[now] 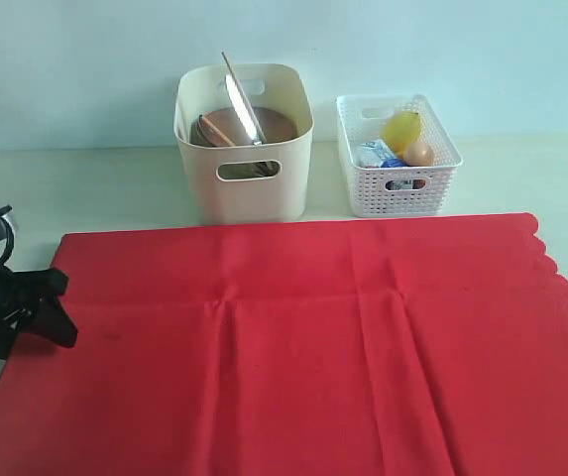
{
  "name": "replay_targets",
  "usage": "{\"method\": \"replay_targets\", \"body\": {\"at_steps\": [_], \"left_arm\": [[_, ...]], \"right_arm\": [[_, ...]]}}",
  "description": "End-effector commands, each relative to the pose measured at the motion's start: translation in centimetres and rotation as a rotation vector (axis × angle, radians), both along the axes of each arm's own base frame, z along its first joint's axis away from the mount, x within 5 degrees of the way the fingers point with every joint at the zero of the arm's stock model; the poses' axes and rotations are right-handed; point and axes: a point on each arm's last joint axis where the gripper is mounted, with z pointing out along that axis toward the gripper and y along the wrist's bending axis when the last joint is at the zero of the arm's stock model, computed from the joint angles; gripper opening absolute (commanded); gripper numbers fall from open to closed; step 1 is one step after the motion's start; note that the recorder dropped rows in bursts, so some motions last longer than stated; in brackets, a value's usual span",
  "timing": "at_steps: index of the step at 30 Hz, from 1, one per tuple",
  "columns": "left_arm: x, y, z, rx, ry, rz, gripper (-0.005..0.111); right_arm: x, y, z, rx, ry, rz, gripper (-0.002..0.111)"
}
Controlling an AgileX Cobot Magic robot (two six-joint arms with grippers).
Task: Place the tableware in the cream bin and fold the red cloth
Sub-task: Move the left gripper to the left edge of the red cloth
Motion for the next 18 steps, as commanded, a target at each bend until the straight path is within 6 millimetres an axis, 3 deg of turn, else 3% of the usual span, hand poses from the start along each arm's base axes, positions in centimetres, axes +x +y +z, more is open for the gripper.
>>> {"method": "replay_targets", "body": {"at_steps": [1,11,18], "left_arm": [[0.1,0.1,-0.4,-0.004,0.006,0.003,0.060],[0.4,0.3,-2.5,0.018,0.030,0.030,0.060],[0.2,-0.6,-2.3,-0.081,0.051,-0.018,0.060]], "right_arm": [[0.0,0.0,0.4,0.002,-0.024,0.004,0.006],[0.1,0.0,0.4,0.006,-0.030,0.003,0.006],[0.1,0.0,0.4,0.006,-0.030,0.003,0.006]]}}
